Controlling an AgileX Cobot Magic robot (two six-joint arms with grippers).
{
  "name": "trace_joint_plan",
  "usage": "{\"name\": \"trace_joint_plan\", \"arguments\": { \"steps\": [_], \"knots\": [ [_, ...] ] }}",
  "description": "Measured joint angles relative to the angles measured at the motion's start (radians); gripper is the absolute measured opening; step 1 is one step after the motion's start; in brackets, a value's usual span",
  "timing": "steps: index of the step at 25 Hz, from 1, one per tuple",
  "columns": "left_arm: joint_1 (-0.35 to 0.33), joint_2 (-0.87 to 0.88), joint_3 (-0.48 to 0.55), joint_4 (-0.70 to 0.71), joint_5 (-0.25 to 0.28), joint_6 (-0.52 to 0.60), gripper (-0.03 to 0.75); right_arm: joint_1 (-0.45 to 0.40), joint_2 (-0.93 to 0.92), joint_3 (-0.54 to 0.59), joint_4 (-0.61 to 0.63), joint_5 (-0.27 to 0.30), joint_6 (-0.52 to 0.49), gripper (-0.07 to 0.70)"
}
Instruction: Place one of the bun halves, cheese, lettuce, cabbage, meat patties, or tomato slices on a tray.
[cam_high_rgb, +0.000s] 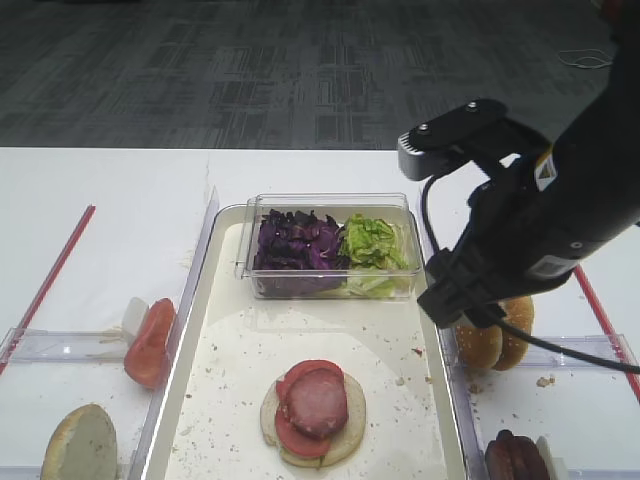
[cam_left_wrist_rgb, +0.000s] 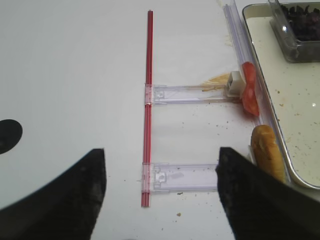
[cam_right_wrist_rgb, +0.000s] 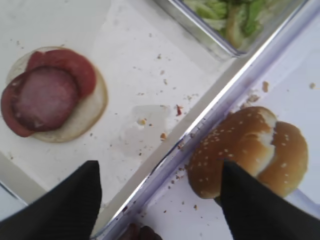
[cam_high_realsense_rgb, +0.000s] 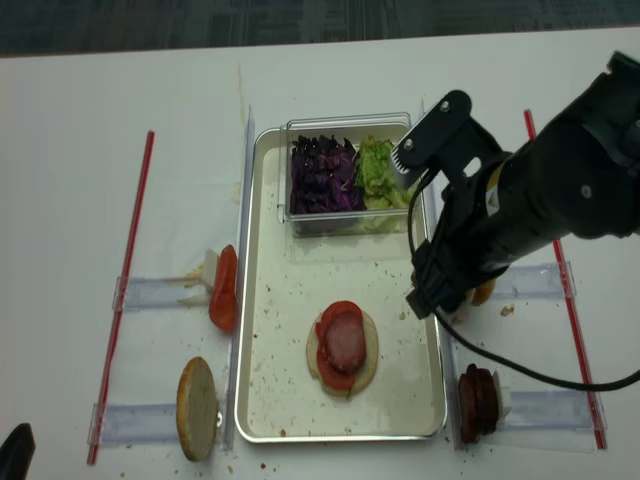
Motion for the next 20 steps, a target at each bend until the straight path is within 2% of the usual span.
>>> {"name": "trace_joint_plan", "arguments": {
  "steps": [4, 14, 20],
  "knots": [
    [0.000, 0.000, 0.000, 0.000, 0.000, 0.000, 0.473, -0.112, 0.000, 0.000, 0.018, 0.025, 0.010, 0.539],
    [0.000, 0.000, 0.000, 0.000, 0.000, 0.000, 0.473, -0.462, 0.000, 0.000, 0.025, 0.094, 0.053, 0.539],
    [0.000, 0.000, 0.000, 0.000, 0.000, 0.000, 0.473, -0.606, 0.000, 0.000, 0.025, 0.122, 0.071, 0.539]
  ]
}}
